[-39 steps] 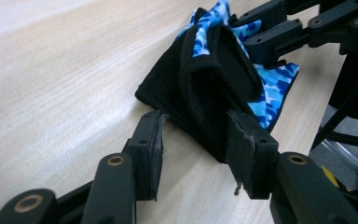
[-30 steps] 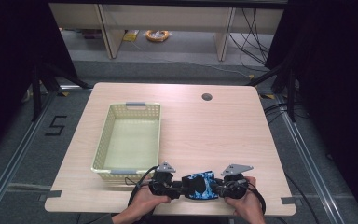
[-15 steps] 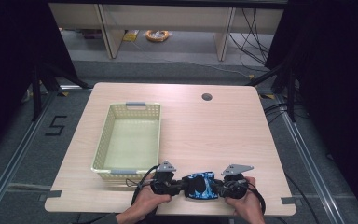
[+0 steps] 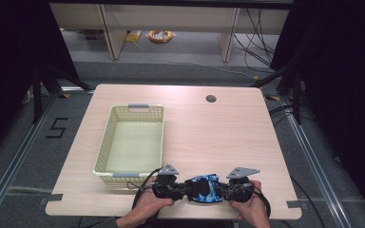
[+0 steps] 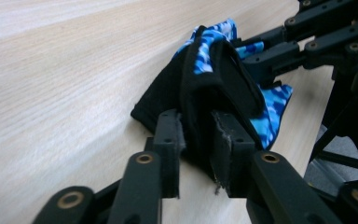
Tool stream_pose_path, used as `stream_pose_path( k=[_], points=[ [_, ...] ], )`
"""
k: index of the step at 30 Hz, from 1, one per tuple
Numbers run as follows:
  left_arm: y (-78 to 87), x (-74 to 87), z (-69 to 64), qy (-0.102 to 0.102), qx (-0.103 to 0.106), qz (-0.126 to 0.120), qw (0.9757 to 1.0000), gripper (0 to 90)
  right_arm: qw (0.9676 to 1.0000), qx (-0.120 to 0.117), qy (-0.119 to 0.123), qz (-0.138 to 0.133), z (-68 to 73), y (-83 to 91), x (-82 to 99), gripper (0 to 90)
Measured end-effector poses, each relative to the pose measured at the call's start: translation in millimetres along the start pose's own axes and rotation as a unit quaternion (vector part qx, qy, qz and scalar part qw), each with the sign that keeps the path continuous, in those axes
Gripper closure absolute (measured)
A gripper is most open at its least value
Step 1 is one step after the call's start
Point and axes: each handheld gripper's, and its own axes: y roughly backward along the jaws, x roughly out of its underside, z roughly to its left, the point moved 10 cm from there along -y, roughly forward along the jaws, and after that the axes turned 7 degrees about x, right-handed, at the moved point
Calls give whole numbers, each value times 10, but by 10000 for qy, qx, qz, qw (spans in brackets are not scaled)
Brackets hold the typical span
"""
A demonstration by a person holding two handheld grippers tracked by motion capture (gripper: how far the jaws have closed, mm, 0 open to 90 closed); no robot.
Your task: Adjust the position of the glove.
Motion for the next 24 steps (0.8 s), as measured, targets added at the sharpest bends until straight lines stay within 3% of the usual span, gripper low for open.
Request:
stream_pose_path(
  k=[2, 3, 5, 6, 8, 10, 12, 13, 14, 18, 19, 20, 24],
  points=[
    [1, 23, 1, 41, -13, 68, 10000, 696, 10000, 7, -3, 8, 9, -1, 2, 781],
    [-7, 40, 8, 211, 7, 83, 9997, 682, 10000, 2, 2, -7, 12, -3, -1, 780],
    [1, 35, 22, 263, -2, 73, 9996, 674, 10000, 24, 47, 20, 3, 2, 4, 780],
    [25, 25, 34, 265, -4, 116, 9996, 641, 9999, -8, -107, -33, 28, -5, 2, 779],
    [16, 22, 45, 335, -63, 89, 9994, 639, 10000, -18, -5, -42, 12, -4, 0, 778],
    [3, 25, 37, 295, 24, 138, 9995, 672, 9998, -23, -76, -203, 30, -37, -30, 777],
    [-47, 1, 19, 273, -31, 108, 9996, 676, 9999, -13, -61, -139, 27, -27, -20, 777],
    [-69, -16, 15, 358, -16, -1, 9994, 682, 9999, -20, -73, -146, 27, -28, -20, 777],
    [-65, -10, 17, 396, 57, 49, 9992, 694, 9999, -30, -74, -141, 27, -27, -19, 777],
    [-64, -9, 45, 414, -87, -46, 9991, 781, 9999, -16, -32, -95, 24, -22, -15, 779],
    [-65, -6, 40, 366, -31, -33, 9993, 795, 10000, -11, 2, -50, 19, -14, -8, 779],
    [-57, -19, 43, 334, -136, -80, 9993, 808, 9997, -13, -68, -227, 32, -42, -36, 780],
    [-58, -30, 41, 337, -34, -142, 9993, 831, 9999, -10, -16, -118, 21, -21, -19, 782]
  ],
)
